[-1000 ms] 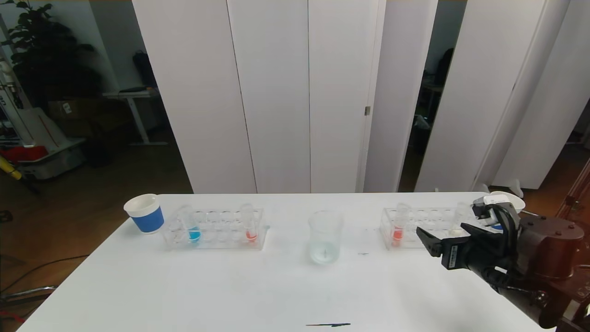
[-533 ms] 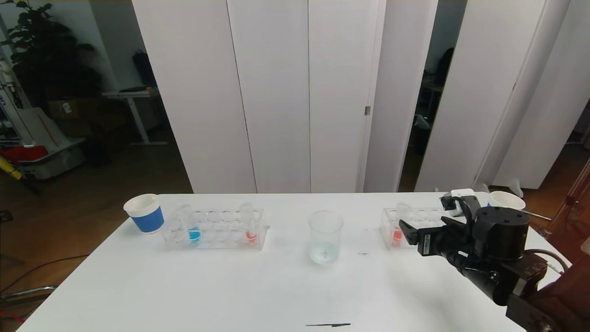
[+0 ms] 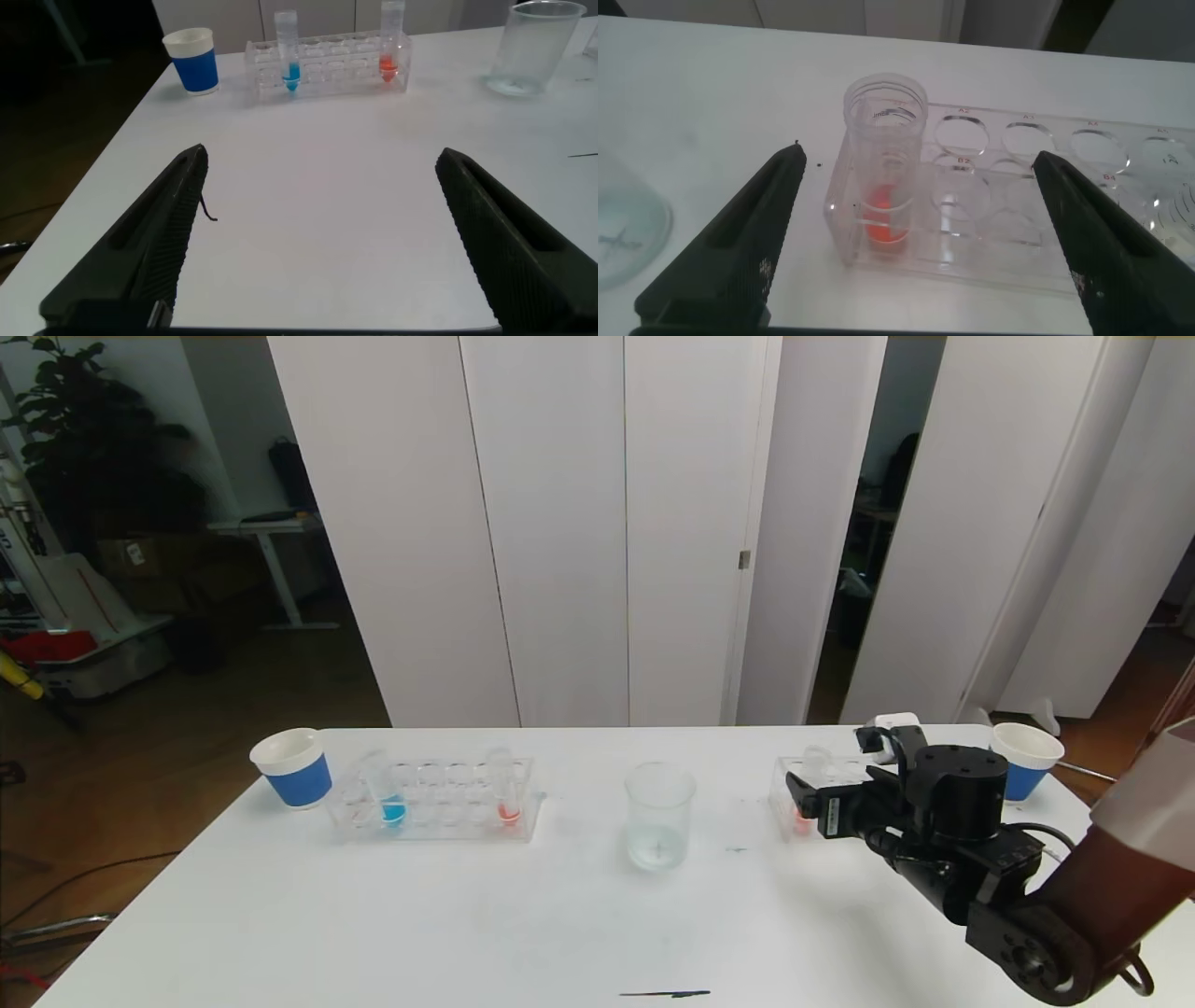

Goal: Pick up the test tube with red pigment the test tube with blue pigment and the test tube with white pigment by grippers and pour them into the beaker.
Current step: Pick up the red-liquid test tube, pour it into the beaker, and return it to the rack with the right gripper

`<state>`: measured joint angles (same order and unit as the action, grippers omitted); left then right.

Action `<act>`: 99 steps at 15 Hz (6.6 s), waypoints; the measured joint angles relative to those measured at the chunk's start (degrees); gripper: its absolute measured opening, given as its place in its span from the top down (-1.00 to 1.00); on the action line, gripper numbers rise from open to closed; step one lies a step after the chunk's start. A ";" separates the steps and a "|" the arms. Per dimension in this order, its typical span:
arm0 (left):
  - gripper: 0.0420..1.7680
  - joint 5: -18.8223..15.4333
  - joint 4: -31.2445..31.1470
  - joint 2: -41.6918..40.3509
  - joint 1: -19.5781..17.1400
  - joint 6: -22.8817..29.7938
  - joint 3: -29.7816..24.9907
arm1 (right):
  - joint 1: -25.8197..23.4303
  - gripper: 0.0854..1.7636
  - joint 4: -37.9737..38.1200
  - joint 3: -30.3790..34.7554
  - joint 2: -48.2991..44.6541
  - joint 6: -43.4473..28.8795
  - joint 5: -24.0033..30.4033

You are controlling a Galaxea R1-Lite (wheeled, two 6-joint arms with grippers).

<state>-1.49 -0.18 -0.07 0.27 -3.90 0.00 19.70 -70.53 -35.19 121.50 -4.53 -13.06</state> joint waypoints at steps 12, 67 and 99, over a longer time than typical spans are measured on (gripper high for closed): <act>-0.97 0.01 0.02 0.00 0.00 0.02 0.00 | 0.69 -0.94 0.04 -5.64 4.27 1.78 0.02; -0.97 0.00 0.02 0.00 -0.02 0.02 0.00 | 0.45 0.43 10.42 -29.50 -0.41 57.78 52.38; -0.97 0.01 0.00 0.00 0.00 0.00 0.00 | 1.27 0.43 21.92 -53.88 13.84 97.52 54.11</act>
<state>-1.48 -0.18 -0.07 0.27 -3.90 0.00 20.97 -48.62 -89.08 135.34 92.99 41.06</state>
